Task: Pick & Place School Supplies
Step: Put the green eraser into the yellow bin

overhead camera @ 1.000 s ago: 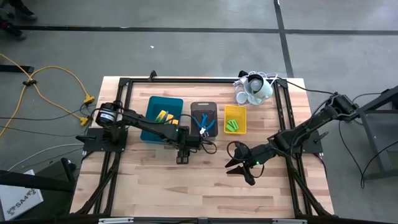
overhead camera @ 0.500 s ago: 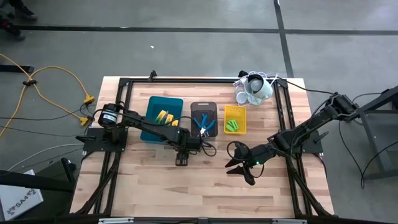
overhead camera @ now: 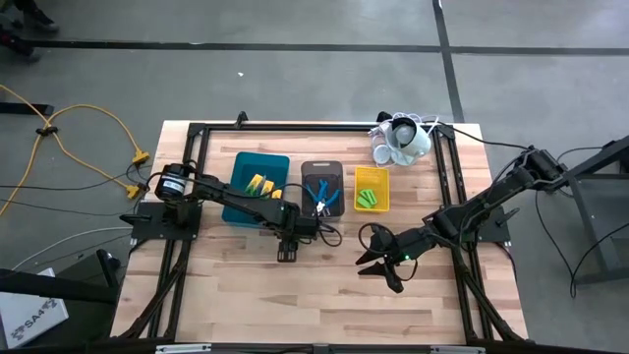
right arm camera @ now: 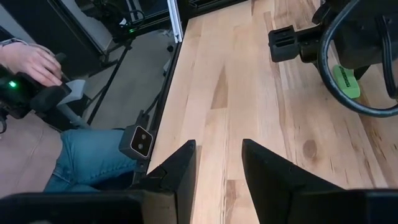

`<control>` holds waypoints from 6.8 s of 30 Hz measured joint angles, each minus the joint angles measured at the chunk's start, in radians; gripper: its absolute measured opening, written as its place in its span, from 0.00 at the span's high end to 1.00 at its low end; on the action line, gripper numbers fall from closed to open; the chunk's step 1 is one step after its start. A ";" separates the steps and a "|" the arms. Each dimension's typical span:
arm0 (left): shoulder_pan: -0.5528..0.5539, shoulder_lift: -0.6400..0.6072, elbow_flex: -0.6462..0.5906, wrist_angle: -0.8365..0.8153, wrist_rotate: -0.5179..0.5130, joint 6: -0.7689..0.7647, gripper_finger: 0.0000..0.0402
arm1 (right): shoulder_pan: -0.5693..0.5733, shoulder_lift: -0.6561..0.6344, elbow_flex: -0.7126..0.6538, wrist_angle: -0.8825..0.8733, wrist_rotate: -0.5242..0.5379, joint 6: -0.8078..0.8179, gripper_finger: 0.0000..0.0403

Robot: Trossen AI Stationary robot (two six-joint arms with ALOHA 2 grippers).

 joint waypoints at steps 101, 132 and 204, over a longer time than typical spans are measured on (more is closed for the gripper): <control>-0.200 -0.140 -0.001 0.674 -0.608 0.247 0.74 | -0.125 0.039 0.000 0.000 0.261 0.211 0.70; -0.153 -0.140 -0.001 0.671 -0.639 0.232 0.77 | -0.227 0.054 0.000 0.053 0.262 0.199 0.70; -0.130 -0.140 -0.001 0.659 -0.637 0.228 0.71 | -0.277 0.098 0.000 0.105 0.206 0.145 0.85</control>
